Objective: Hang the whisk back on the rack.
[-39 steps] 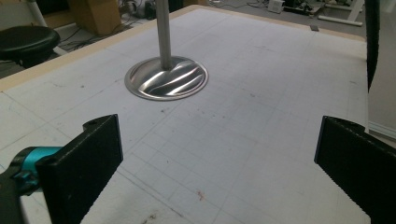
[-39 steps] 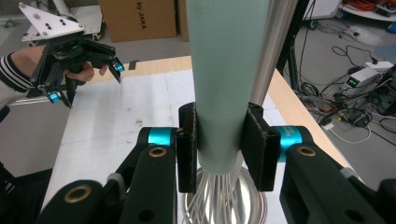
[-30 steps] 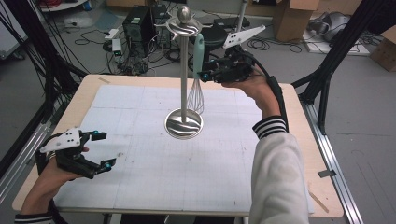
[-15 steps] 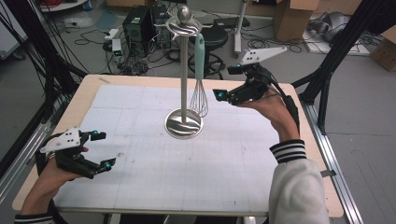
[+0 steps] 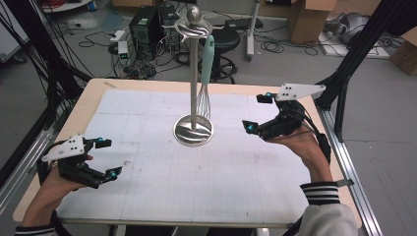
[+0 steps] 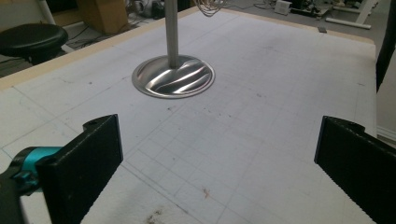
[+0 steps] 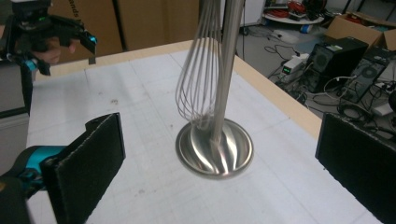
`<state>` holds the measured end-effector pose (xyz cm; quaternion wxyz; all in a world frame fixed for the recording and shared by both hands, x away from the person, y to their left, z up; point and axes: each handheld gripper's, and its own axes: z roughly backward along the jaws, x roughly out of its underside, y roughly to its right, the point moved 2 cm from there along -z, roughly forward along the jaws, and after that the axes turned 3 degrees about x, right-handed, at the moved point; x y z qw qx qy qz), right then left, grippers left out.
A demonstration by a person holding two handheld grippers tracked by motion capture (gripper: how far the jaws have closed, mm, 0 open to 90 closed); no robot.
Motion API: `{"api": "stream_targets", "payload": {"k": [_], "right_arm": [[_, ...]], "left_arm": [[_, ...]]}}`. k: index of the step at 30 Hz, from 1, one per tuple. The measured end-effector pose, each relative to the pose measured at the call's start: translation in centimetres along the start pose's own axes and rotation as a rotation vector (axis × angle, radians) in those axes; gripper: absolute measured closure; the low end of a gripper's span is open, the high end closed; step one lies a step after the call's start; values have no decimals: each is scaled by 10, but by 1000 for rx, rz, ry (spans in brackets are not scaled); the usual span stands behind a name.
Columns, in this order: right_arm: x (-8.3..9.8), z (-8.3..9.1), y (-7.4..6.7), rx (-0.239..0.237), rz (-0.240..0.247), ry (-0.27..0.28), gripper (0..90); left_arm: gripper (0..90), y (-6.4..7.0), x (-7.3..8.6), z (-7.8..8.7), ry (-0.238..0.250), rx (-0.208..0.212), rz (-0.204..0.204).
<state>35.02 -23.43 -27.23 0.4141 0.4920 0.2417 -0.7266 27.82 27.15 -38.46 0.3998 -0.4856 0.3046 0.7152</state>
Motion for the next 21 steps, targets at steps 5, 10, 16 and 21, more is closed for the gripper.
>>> {"api": "stream_targets", "payload": {"k": [5, 10, 16, 21], "right_arm": [[22, 9, -5, 13, -4, 3, 5], [44, 15, -10, 5, -14, 13, 5], [71, 18, -17, -15, -40, 49, 5], [92, 21, -19, 13, -55, 54, 5]], "left_arm": [[17, 1, 0, 0, -2, 0, -2], [17, 4, 1, -1, -5, -4, -3], [17, 6, 2, -1, -3, -4, -1], [17, 7, 4, 0, -3, -7, 1]]}}
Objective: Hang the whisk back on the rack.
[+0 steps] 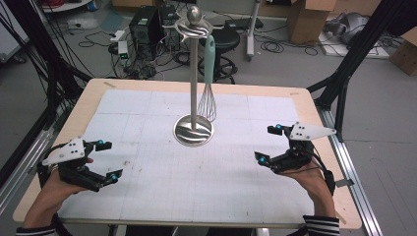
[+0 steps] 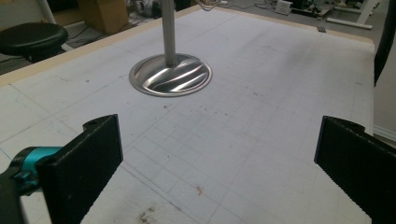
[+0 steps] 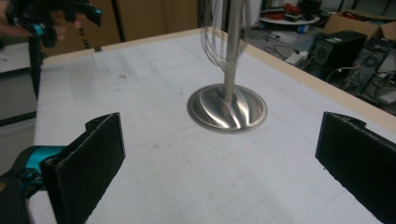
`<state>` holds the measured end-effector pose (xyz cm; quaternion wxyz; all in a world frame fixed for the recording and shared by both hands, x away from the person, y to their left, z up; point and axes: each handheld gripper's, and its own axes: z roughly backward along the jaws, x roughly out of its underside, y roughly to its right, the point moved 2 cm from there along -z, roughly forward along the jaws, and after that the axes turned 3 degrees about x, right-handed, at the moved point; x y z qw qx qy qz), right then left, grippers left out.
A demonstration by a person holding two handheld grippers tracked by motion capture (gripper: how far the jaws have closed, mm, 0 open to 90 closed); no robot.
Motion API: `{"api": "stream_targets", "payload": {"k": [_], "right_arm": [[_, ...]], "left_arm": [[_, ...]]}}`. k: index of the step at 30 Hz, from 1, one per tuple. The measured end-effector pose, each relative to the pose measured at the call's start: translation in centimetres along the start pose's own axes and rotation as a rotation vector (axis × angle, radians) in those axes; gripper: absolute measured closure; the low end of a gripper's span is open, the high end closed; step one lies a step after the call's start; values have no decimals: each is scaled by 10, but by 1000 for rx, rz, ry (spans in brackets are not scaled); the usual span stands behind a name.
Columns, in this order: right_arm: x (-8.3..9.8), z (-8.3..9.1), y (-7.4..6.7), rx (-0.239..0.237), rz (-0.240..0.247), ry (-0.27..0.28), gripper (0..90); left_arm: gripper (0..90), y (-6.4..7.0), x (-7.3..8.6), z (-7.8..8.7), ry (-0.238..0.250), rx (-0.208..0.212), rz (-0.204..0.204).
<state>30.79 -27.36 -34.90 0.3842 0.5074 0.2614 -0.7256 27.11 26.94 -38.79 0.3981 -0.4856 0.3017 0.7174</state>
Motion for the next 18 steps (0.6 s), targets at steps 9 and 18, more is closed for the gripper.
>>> {"api": "stream_targets", "payload": {"k": [9, 18], "right_arm": [[34, 2, 0, 17, -26, -45, 5], [54, 2, -1, 17, -48, -72, 5]], "left_arm": [[17, 0, 6, 1, -1, -7, 8], [17, 1, 10, 1, -9, -8, 11]]}}
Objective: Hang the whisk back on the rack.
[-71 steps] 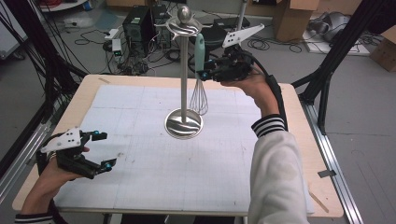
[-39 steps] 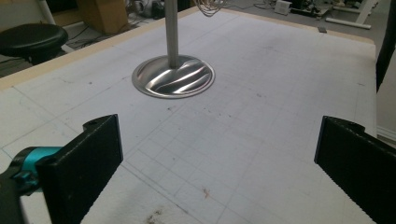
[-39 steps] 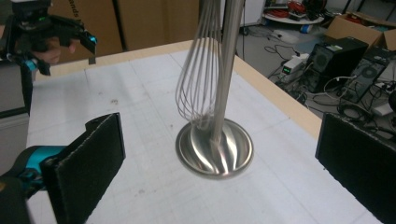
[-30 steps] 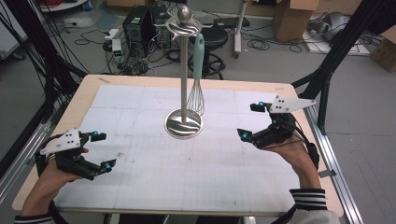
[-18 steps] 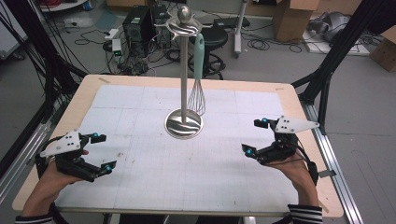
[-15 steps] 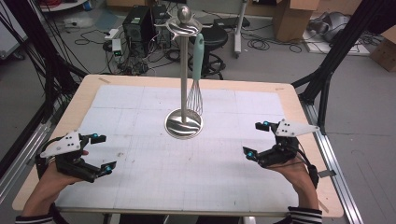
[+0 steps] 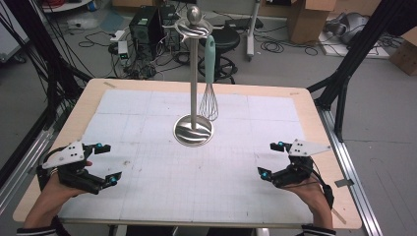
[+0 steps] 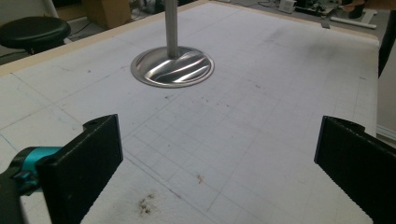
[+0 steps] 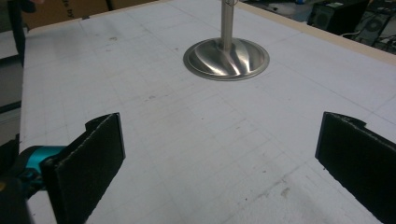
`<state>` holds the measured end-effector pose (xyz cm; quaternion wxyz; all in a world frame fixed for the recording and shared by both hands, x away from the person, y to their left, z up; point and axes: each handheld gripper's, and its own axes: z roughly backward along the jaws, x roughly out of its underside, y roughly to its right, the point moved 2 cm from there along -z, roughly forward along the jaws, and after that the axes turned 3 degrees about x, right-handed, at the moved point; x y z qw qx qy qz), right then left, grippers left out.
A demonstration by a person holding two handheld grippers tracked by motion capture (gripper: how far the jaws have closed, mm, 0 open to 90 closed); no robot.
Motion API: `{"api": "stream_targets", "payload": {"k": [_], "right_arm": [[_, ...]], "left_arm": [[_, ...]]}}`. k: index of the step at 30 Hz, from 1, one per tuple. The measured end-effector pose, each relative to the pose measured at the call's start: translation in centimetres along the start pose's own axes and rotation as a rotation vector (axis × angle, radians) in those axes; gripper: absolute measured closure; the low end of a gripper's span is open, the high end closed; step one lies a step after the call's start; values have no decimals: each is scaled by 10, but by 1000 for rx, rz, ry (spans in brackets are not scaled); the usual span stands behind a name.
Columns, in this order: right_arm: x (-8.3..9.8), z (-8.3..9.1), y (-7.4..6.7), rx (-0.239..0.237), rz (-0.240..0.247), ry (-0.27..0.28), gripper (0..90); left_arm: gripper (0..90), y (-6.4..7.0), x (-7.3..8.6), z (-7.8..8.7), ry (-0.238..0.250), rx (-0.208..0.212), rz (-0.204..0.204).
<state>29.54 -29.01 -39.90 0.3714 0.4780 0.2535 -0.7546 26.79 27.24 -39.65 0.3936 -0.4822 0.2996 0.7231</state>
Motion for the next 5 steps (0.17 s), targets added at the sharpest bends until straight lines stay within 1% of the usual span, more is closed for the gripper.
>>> {"api": "stream_targets", "payload": {"k": [5], "right_arm": [[-1, 1, -3, 2, -1, 13, 5]], "left_arm": [[17, 1, 0, -1, -1, 0, 0]]}}
